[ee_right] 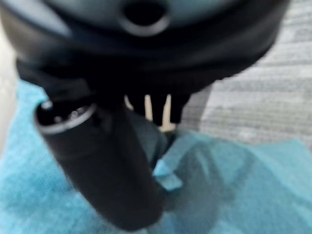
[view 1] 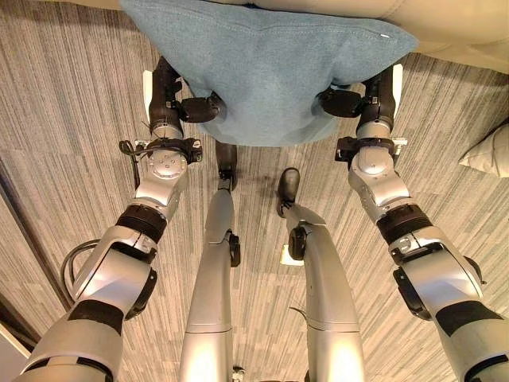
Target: Pick up all the scattered cushions and arrange them neatly on the sofa.
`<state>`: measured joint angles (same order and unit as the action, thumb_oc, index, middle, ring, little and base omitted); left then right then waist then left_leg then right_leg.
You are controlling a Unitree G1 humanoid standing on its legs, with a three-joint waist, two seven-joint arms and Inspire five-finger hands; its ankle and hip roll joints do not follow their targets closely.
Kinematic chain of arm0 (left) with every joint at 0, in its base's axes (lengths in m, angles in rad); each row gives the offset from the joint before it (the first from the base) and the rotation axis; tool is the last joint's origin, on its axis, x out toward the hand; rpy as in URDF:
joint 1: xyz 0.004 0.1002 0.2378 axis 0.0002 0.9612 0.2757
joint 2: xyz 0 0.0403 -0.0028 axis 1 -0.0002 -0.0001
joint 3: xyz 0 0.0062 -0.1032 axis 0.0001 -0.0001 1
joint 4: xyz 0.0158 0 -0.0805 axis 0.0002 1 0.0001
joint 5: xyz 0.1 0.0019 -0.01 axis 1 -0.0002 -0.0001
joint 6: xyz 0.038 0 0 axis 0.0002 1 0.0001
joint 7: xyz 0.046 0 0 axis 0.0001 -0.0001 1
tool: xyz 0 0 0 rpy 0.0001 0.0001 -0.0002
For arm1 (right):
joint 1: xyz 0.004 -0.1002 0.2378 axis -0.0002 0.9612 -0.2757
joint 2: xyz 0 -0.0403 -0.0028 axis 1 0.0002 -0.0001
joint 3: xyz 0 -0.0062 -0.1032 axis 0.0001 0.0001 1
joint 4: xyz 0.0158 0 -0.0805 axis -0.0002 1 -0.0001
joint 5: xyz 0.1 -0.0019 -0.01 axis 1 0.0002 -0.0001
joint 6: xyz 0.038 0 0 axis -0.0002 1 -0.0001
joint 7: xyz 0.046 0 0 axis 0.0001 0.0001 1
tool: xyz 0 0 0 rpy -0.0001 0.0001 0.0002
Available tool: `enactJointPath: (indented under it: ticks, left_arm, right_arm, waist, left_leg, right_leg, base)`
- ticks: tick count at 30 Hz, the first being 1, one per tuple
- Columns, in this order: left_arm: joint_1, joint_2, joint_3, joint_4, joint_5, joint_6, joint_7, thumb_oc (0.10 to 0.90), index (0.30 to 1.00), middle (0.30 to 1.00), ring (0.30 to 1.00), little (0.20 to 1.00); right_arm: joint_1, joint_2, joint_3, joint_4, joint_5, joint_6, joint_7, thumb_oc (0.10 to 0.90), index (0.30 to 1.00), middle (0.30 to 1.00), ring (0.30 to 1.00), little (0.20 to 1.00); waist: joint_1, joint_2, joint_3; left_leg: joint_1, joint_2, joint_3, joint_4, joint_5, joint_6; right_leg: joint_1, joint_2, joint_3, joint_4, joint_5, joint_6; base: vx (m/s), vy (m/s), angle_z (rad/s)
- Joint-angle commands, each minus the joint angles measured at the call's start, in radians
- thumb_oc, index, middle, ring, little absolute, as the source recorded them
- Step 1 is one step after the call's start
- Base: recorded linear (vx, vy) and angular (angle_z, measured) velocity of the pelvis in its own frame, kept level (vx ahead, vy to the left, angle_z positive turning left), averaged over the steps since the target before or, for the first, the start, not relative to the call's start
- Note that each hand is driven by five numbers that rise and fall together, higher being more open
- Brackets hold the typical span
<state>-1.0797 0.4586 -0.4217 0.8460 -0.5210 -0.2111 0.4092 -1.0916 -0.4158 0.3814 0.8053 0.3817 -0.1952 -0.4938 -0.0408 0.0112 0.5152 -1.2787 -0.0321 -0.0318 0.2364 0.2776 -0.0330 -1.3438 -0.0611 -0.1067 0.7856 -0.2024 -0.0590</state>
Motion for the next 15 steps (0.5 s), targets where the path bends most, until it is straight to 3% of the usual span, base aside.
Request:
enactJointPath:
  ticks: [1, 11, 13, 14, 15]
  left_arm:
    - [0.016, -0.108, -0.024, -0.100, 0.011, -0.119, -0.024, 0.400, 0.300, 0.300, 0.300, 0.300]
    - [0.183, -0.132, 0.046, -0.294, 0.040, -0.153, -0.048, 0.400, 0.300, 0.300, 0.300, 0.300]
    - [0.298, -0.153, 0.084, -0.368, 0.044, -0.157, -0.080, 0.400, 0.300, 0.300, 0.300, 0.300]
    - [0.338, -0.163, 0.089, -0.400, 0.045, -0.157, -0.089, 0.400, 0.300, 0.300, 0.300, 0.300]
    - [0.338, -0.162, 0.089, -0.401, 0.045, -0.158, -0.089, 0.400, 0.300, 0.300, 0.300, 0.300]
  right_arm:
    - [0.062, 0.125, 0.027, -0.165, 0.003, -0.150, 0.048, 0.400, 0.300, 0.300, 0.300, 0.300]
    - [0.239, 0.145, -0.082, -0.300, 0.034, -0.219, 0.097, 0.400, 0.300, 0.300, 0.300, 0.300]
    - [0.341, 0.150, -0.120, -0.363, 0.025, -0.225, 0.123, 0.400, 0.300, 0.300, 0.300, 0.300]
    - [0.378, 0.155, -0.124, -0.389, 0.019, -0.222, 0.128, 0.400, 0.300, 0.300, 0.300, 0.300]
    - [0.378, 0.155, -0.124, -0.391, 0.019, -0.223, 0.128, 0.400, 0.300, 0.300, 0.300, 0.300]
  waist:
    - [0.003, -0.031, -0.197]
    - [0.009, -0.013, -0.240]
    - [0.012, -0.012, -0.247]
    - [0.015, -0.012, -0.255]
    - [0.014, -0.013, -0.246]
  left_leg:
    - [-0.076, -0.005, 0.014, 0.180, -0.247, 0.007]
    - [0.073, -0.011, 0.014, 0.069, -0.235, -0.007]
    - [0.177, -0.012, 0.022, 0.020, -0.199, -0.014]
    - [0.237, -0.012, 0.013, 0.001, -0.229, -0.022]
    - [0.225, -0.013, 0.020, 0.002, -0.198, -0.017]
  right_leg:
    - [0.010, -0.030, 0.037, -0.332, 0.211, 0.165]
    - [0.138, -0.026, 0.032, -0.422, 0.214, 0.164]
    - [0.242, -0.030, 0.015, -0.471, 0.241, 0.156]
    - [0.295, -0.028, 0.014, -0.481, 0.212, 0.162]
    - [0.288, -0.031, 0.007, -0.486, 0.240, 0.156]
  base:
    - [0.00, 0.000, 0.00]
    - [0.00, -0.003, 0.00]
    - [0.00, -0.039, -0.12]
    - [-0.03, -0.018, -0.06]
    - [0.00, -0.038, 0.08]
